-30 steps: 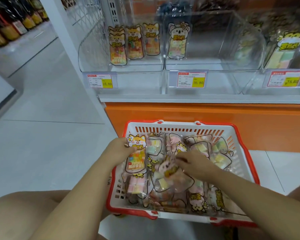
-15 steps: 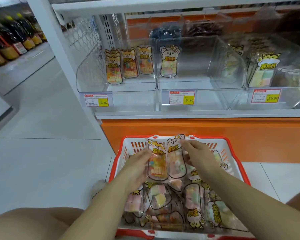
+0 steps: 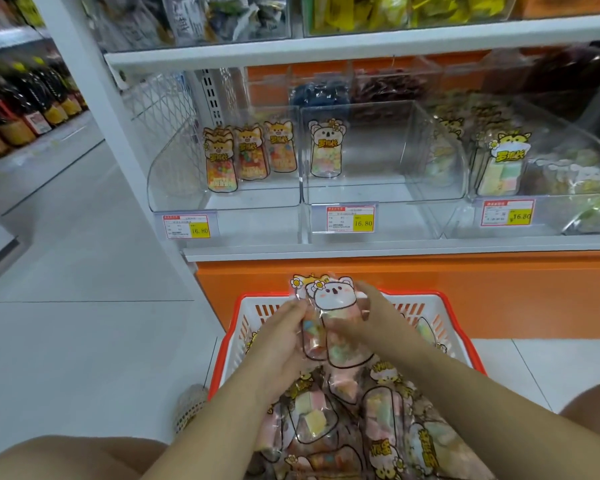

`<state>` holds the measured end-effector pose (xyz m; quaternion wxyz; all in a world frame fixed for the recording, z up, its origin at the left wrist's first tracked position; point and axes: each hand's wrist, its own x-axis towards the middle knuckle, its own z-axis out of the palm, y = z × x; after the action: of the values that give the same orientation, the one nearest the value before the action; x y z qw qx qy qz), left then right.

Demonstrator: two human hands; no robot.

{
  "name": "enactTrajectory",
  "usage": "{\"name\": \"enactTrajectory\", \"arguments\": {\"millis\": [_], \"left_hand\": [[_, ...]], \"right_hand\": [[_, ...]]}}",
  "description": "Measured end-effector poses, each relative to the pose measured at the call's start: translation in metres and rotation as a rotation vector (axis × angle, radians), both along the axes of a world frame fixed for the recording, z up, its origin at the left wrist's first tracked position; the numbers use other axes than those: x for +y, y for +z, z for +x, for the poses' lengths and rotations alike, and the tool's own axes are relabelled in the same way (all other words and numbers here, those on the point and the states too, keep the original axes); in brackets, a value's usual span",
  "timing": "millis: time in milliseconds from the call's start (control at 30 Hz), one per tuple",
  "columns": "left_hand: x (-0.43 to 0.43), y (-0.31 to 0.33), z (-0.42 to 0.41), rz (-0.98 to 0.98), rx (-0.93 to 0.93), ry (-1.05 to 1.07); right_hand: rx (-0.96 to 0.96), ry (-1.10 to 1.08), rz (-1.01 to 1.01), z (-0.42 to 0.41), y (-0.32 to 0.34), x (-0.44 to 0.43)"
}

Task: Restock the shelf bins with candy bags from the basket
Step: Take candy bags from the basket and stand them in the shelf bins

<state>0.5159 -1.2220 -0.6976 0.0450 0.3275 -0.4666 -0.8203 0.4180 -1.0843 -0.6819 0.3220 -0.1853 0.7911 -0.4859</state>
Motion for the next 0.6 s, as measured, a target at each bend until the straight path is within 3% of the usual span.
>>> {"name": "enactTrajectory", "arguments": {"millis": [233,467,600], "left_hand": [[-0.012,0.062,-0.013,-0.213,0.151,-0.016],[-0.073,0.135,-0.034,-0.628,0.215,0.018],[-0.111,0.152,-0.057,-0.579,0.224,0.190]], "right_hand": [[-0.106,-0.026,-0.275,-0.030,0.049,-0.007],[0.215,-0.096,-0.347,-0.059,0.112,-0.045],[0.341,-0.158,-0.370,-0.086,0.137,-0.072]]}}
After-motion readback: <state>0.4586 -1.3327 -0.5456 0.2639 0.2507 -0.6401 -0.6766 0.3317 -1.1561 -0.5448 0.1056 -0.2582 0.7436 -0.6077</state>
